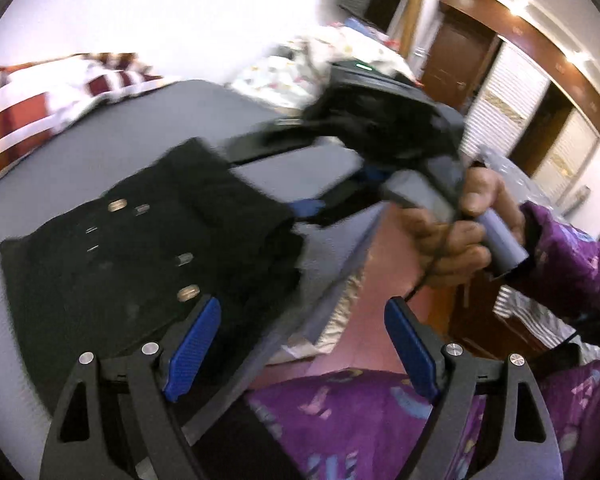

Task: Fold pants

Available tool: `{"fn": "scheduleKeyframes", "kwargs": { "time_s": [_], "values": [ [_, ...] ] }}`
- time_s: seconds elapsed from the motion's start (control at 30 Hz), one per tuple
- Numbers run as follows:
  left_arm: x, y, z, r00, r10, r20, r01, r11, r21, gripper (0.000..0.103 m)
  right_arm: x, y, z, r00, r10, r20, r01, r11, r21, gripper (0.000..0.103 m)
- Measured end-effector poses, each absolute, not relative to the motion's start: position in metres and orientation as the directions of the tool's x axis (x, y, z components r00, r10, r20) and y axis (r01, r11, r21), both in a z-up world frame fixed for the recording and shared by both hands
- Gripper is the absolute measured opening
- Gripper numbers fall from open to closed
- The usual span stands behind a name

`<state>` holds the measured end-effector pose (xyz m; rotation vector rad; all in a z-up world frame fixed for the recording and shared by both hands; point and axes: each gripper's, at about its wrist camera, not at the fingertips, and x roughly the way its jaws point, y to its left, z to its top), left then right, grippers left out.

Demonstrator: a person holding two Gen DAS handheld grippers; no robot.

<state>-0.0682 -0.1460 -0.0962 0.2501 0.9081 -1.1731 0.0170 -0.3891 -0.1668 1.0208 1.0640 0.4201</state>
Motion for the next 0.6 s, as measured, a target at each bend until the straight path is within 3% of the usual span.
{"fn": "scheduleKeyframes", "kwargs": {
  "time_s": [0.1,0.23,0.27,0.5,0.6],
  "values": [
    [-0.053,-0.12,-0.098,0.146,-0.672,-0.726,0.831,0.481,-0.279,0.084,0.005,-0.392,-0.168,0.473,0.724,-0.501,0.156,0.491,0.857,0.076],
    [-0.022,-0.079,-0.108,0.2,-0.65,-0.733,0.715,0.608,-0.344,0.084,-0.001,-0.392,-0.174,0.469,0.689,-0.552,0.173,0.542,0.823,0.025],
    [-0.017,-0.071,-0.11,0.213,-0.645,-0.734,0.695,0.628,-0.351,0.084,-0.003,-0.393,-0.176,0.472,0.684,-0.556,0.187,0.538,0.822,0.02],
    [0.009,-0.028,-0.129,0.286,-0.567,-0.772,0.616,0.726,-0.305,0.084,-0.022,-0.389,-0.158,0.534,0.717,-0.448,0.149,0.441,0.885,0.017],
    [0.01,-0.019,-0.14,0.276,-0.549,-0.789,0.595,0.742,-0.309,0.084,-0.028,-0.391,-0.17,0.508,0.686,-0.521,0.191,0.5,0.845,0.016]
  ]
}}
